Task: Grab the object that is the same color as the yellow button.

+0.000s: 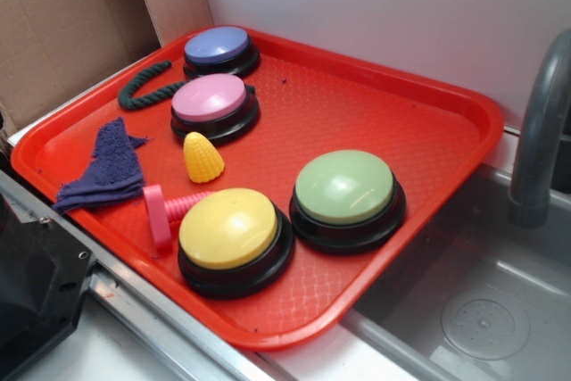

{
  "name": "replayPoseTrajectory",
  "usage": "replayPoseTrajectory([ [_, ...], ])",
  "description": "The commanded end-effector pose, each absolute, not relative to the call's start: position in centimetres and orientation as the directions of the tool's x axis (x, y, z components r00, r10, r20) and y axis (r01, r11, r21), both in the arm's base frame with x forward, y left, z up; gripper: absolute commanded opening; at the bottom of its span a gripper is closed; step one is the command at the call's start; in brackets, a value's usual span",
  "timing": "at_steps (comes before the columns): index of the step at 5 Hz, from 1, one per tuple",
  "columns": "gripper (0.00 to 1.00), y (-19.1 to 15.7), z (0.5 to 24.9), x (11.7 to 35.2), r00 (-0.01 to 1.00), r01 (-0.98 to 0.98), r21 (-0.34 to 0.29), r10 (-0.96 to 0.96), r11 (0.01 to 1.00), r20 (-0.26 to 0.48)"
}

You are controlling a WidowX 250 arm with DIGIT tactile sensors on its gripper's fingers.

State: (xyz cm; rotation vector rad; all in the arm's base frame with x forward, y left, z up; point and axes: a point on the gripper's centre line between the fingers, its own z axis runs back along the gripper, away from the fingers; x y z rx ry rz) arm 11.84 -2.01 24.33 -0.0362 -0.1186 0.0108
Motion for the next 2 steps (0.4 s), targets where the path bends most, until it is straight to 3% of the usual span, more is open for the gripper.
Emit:
replayPoseTrajectory([
  [1,1.0,-2.0,24.3,11.8,0.993,-0.009,-0.037,0.013,0.999,0.118],
  [2,1.0,-1.1,22.8,12.4,0.976,-0.169,-0.047,0.173,0.985,0.131],
])
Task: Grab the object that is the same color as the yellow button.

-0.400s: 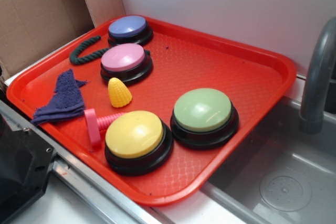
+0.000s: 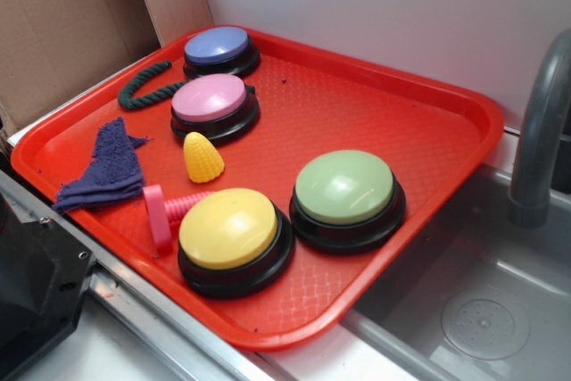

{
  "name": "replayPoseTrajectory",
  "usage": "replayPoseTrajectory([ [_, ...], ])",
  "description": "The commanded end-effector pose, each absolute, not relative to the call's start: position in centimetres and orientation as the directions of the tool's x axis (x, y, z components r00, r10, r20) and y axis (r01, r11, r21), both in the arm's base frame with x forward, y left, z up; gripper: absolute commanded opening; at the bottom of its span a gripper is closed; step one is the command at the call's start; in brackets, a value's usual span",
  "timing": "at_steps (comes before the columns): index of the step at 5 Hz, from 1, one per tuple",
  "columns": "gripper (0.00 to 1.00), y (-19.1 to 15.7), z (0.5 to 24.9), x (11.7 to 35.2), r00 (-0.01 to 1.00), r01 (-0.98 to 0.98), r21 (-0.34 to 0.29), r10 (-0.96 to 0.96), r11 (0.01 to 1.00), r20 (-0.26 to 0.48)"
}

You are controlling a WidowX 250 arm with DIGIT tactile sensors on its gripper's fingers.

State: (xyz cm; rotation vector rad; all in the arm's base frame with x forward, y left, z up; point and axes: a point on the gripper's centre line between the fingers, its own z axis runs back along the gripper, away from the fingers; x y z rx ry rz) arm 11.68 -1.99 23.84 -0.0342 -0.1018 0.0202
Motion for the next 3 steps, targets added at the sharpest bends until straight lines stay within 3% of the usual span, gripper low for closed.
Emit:
replayPoseTrajectory([
  [1,1.0,-0.5,21.1,12.8,0.95,-0.277,-0.036,0.279,0.96,0.136],
  [3,1.0,1.1,15.9,14.6,0.746,-0.628,-0.098,0.633,0.772,0.207],
])
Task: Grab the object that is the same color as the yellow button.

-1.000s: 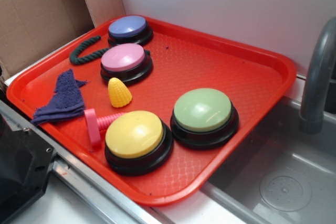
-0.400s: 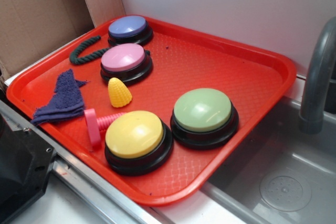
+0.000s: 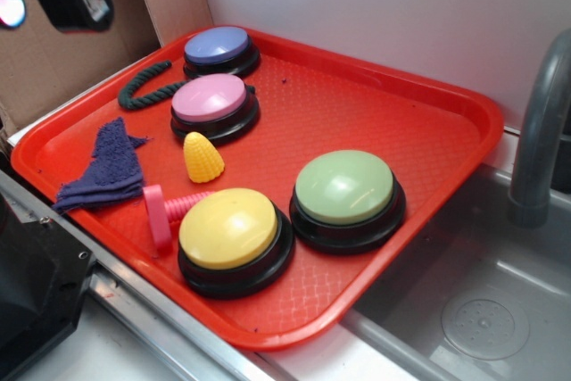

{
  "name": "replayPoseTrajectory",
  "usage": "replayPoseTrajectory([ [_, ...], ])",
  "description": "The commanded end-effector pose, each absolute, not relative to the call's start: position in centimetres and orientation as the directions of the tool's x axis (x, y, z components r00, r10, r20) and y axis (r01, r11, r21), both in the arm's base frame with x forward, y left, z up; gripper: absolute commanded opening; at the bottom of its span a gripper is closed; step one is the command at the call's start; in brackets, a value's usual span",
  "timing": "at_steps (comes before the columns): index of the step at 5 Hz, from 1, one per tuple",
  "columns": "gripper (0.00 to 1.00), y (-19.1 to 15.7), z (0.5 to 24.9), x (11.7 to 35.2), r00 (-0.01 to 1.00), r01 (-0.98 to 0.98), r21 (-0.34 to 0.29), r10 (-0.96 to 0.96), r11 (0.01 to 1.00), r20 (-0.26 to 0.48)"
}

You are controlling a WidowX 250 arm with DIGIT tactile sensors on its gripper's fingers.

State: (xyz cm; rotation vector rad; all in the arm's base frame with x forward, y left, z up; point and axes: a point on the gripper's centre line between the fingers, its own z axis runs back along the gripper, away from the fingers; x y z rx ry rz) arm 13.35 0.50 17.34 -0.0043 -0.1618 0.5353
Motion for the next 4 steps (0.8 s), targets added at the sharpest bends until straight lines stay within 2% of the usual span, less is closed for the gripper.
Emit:
replayPoseTrajectory([
  [1,1.0,1.1,13.8,15.7,0.687,-0.679,-0.126,0.686,0.724,0.238],
  [2,1.0,1.3,9.8,17.9,0.656,-0.718,-0.099,0.717,0.689,0.235],
  [4,1.0,-0.3,5.1,20.3,0.666,-0.711,-0.062,0.699,0.7,0.26],
])
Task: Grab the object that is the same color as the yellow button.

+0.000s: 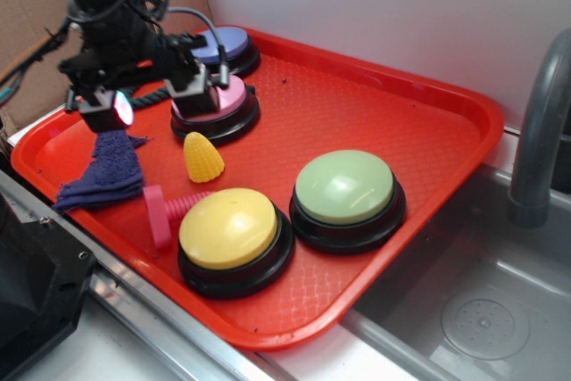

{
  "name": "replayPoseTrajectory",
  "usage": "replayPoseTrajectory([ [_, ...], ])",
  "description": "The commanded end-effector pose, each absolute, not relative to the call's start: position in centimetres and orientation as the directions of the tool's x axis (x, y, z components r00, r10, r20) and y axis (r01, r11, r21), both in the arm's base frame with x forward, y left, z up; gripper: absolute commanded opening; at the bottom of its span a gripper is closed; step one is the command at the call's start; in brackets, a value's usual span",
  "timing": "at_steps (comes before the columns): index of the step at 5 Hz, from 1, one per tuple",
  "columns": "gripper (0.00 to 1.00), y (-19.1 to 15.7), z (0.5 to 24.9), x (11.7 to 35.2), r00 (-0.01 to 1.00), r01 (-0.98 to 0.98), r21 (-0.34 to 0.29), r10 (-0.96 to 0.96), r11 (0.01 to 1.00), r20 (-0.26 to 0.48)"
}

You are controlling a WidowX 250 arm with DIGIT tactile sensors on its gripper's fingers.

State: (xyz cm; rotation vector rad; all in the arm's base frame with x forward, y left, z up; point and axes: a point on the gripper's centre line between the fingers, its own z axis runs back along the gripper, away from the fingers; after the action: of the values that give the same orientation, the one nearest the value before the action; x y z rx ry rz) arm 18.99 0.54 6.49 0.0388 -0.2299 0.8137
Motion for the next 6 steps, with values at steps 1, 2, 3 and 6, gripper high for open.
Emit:
replayPoseTrajectory([
  [1,1.0,-0.5,3.3,21.1,0.68,-0.703,-0.043,0.688,0.71,0.254],
  [2,1.0,0.1,2.5,21.8,0.672,-0.715,-0.038,0.702,0.698,0.236],
  [3,0.89,0.6,2.1,22.1,0.662,-0.725,-0.03,0.709,0.688,0.242],
  [6,0.0,0.9,3.1,22.7,0.658,-0.723,-0.064,0.715,0.687,0.237],
])
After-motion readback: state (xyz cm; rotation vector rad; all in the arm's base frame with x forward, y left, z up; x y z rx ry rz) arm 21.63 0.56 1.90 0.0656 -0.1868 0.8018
